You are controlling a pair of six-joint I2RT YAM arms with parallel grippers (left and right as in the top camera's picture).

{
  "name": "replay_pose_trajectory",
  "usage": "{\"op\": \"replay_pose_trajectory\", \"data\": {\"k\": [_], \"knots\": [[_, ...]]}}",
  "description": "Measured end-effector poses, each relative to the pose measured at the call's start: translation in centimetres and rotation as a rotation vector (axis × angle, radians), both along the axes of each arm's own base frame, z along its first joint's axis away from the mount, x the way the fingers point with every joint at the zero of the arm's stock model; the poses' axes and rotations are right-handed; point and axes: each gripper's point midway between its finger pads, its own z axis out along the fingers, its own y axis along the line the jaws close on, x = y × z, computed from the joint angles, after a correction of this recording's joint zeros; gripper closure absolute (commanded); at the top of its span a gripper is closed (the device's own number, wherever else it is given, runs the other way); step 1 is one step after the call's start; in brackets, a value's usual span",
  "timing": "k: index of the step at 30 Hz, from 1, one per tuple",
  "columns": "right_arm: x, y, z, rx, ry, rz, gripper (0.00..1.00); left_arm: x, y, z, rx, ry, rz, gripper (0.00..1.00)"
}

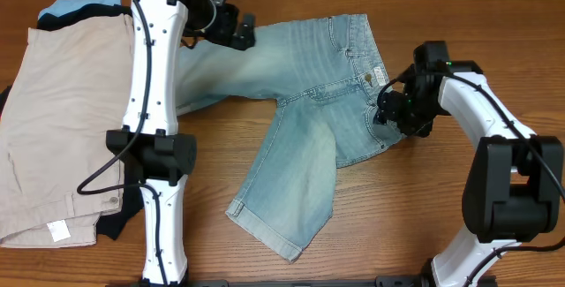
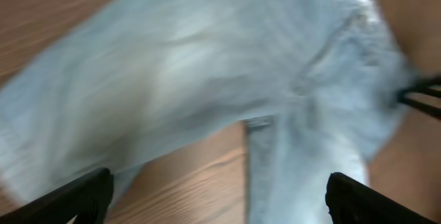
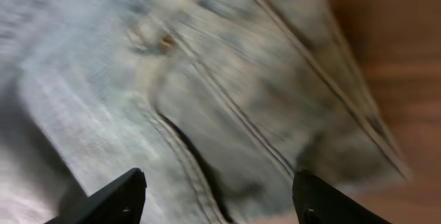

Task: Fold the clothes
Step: 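Release the waistband and pull the right gripper rightward, smoothing the shorts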

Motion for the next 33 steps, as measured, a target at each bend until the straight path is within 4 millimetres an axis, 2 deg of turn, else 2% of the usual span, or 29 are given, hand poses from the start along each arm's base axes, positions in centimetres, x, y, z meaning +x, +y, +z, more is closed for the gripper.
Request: {"op": "replay_pose_trajectory", "data": {"k": [4, 8, 10, 15, 18, 23, 25, 29, 33], "knots": [[1.0, 1.2, -0.4, 0.067, -0.069, 0.043, 0.28, -0.6, -1.8, 0.3, -0.043, 0.007, -0.04, 0.0], [0.5, 1.6, -1.1, 0.092, -0.058, 0.058, 0.27, -1.1, -3.4, 0.4, -0.06, 0.012, -0.074, 0.0], [0.3, 1.6, -1.7, 0.095, -0.04, 0.058, 0.22, -1.3, -3.8, 0.4, -0.058, 0.012, -0.082, 0.0], [0.2, 1.3, -2.1, 0.099, -0.02, 0.01, 0.22, -1.4, -4.0, 0.2, -0.037, 0.009, -0.088, 0.0], [0.3, 0.2, -2.1, 0.1, -0.005, -0.06, 0.22, -1.3, -3.9, 0.1, -0.027, 0.007, -0.085, 0.0], [0.3, -4.2, -2.1, 0.112, 0.03, -0.251, 0.15, -1.2, -3.4, -0.1, 0.002, 0.004, -0.071, 0.0], [-0.2, -7.3, -2.1, 0.124, 0.057, -0.383, 0.11, -1.0, -3.0, -0.2, 0.027, 0.0, -0.059, 0.0], [-0.9, -11.8, -1.9, 0.167, 0.072, -0.574, 0.08, -0.9, -2.5, -0.4, 0.053, -0.003, -0.047, 0.0], [-1.3, -14.8, -1.6, 0.225, 0.058, -0.689, 0.04, -1.3, -2.9, -1.3, 0.068, 0.026, -0.056, 0.0]]}}
